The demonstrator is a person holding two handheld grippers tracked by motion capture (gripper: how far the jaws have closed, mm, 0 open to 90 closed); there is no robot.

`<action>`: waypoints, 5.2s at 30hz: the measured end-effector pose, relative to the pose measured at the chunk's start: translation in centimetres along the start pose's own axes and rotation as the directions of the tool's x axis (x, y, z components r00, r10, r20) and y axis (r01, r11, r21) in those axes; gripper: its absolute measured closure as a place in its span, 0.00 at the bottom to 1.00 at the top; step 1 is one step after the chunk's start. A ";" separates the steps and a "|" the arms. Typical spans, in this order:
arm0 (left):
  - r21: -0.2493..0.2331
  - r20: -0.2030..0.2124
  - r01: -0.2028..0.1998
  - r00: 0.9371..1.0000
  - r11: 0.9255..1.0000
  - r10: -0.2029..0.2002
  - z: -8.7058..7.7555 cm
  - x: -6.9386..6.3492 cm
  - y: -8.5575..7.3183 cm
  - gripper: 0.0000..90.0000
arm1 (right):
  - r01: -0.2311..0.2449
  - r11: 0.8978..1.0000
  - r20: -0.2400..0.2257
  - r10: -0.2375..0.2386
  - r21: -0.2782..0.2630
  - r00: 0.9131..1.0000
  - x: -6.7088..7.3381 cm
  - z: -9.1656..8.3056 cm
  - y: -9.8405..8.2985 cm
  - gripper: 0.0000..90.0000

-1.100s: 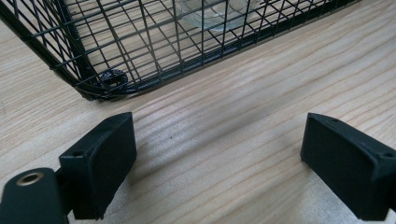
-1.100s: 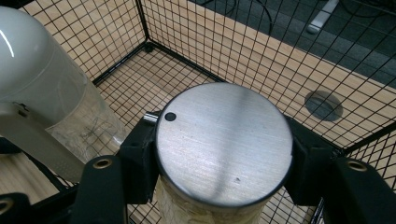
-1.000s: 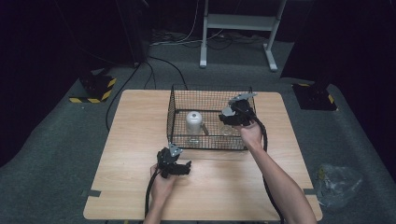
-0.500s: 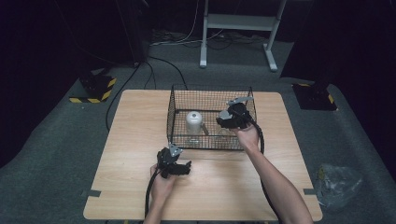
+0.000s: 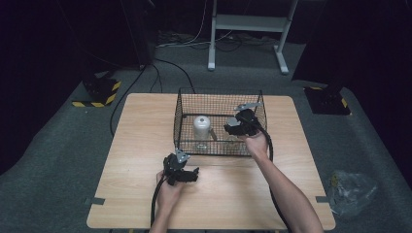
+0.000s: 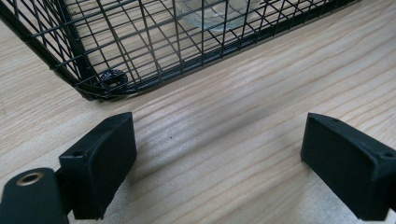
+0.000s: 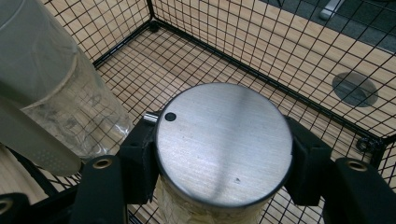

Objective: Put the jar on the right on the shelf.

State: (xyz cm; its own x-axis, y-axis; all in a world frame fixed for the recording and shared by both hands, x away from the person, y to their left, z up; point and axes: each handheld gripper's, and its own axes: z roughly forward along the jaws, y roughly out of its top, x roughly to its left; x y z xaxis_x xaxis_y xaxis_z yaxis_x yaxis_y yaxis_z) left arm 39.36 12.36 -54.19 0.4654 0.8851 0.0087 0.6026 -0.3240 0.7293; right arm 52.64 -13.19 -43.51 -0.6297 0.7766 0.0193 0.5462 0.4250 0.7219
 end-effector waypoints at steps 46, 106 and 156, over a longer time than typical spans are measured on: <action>0.000 0.000 0.000 1.000 1.000 0.000 0.0 0.0 0.0 0.12 | 0.007 1.000 0.023 -0.008 0.028 1.000 0.0 1.2 -0.9 0.43; 0.000 0.000 0.000 1.000 1.000 0.000 0.0 0.0 0.0 0.12 | 0.041 0.999 0.014 -0.041 -0.020 0.999 0.4 -2.6 -1.2 0.26; 0.000 0.000 0.000 1.000 1.000 0.000 0.0 0.0 0.0 0.12 | 0.015 0.988 -0.039 -0.022 -0.153 0.999 -0.3 -7.5 -2.7 0.27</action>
State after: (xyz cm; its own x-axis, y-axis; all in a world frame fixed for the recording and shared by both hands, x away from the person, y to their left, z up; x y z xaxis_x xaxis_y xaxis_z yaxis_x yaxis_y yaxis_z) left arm 39.36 12.36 -54.19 0.4653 0.8851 0.0086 0.6025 -0.3238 0.7295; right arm 47.15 -18.04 -40.25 -0.6626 0.7483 0.0309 0.4455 0.3607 0.8194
